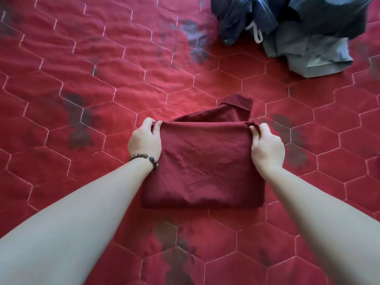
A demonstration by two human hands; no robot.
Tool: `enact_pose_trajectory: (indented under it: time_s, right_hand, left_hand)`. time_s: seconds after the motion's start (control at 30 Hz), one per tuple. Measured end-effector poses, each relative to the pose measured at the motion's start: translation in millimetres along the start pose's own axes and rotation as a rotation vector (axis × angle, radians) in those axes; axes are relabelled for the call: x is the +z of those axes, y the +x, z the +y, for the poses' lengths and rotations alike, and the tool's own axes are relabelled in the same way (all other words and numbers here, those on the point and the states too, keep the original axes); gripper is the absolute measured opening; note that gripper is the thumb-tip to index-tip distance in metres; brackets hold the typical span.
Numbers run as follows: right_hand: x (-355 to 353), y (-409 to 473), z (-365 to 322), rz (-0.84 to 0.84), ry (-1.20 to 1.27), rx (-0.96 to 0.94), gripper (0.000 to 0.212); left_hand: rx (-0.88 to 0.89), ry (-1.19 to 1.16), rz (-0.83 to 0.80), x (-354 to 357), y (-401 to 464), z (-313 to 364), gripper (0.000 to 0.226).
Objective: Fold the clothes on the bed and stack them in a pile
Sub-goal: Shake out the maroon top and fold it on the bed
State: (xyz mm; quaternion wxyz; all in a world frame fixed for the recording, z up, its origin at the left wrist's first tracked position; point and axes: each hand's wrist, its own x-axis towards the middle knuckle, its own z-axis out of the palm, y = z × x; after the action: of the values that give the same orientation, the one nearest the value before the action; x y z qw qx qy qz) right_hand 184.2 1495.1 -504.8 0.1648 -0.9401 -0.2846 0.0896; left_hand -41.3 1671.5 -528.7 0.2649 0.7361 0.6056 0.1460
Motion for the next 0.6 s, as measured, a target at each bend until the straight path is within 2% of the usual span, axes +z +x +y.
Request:
enact_pose_trajectory:
  time_s: [0.23,0.4,0.47,0.53,0.6]
  right_hand:
    - [36,21,9,0.016,-0.11,-0.024,0.038]
    - [41,22,10,0.042,-0.11,0.024,0.038]
    - [35,21,8,0.03,-0.028,0.064,0.037]
    - [24,13,7,0.114,0.093,0.052,0.031]
    - [16,-3,1,0.278,0.067,-0.105,0.029]
  left_hand:
    - [0.109,0.237,0.046,21,19,-5,0.037]
    - [0.072,0.242,0.065,23,18,-4,0.038]
    - [0.032,0.205,0.071,18,15,1,0.037]
    - [0.011,0.166,0.132,8,9,8,0.033]
    - [0.118,0.232,0.215,2,-1,16,0.027]
